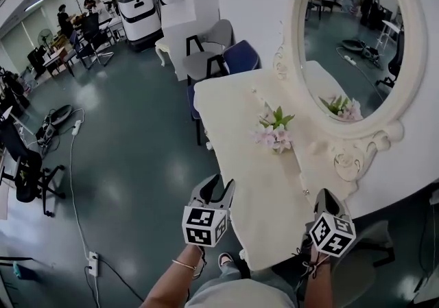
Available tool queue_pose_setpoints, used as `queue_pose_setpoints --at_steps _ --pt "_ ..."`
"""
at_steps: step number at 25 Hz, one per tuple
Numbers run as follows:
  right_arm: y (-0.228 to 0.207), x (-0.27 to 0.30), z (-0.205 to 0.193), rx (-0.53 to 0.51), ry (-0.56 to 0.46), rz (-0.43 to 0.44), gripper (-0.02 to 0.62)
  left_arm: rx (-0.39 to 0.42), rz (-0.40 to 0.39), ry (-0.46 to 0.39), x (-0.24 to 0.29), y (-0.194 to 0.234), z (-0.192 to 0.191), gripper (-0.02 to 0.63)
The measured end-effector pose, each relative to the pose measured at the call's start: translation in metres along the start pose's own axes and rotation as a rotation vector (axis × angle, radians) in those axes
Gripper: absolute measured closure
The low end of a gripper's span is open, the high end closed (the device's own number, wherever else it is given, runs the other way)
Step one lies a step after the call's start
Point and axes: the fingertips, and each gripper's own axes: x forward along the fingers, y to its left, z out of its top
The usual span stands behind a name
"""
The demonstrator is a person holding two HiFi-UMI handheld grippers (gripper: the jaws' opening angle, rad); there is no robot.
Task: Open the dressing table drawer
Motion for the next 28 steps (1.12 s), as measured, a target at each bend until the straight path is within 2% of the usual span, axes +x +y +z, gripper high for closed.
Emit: queue_pose_setpoints --at_steps 5,11,19,28 --pt "-0.025 -0.005 0.003 0.016 -0.009 -0.049 0.588 0.008 -0.051 0.010 0.023 -0.017 0.000 0.431" --pt "-0.067 -0.032 0.004 0.058 -0.031 -0.158 0.588 0.033 -0.174 0.022 0.047 -0.056 0.002 0.431" --pt "-0.119 -0.072 -0.010 0.121 -0.039 -0.297 0.588 0.065 -0.276 0.044 0.076 -0.106 0.001 0.431" --pt "-0.152 -0.090 -0.025 0.171 -0.036 -0.360 0.588 0.110 -0.354 0.095 0.094 -0.149 -0.014 0.431"
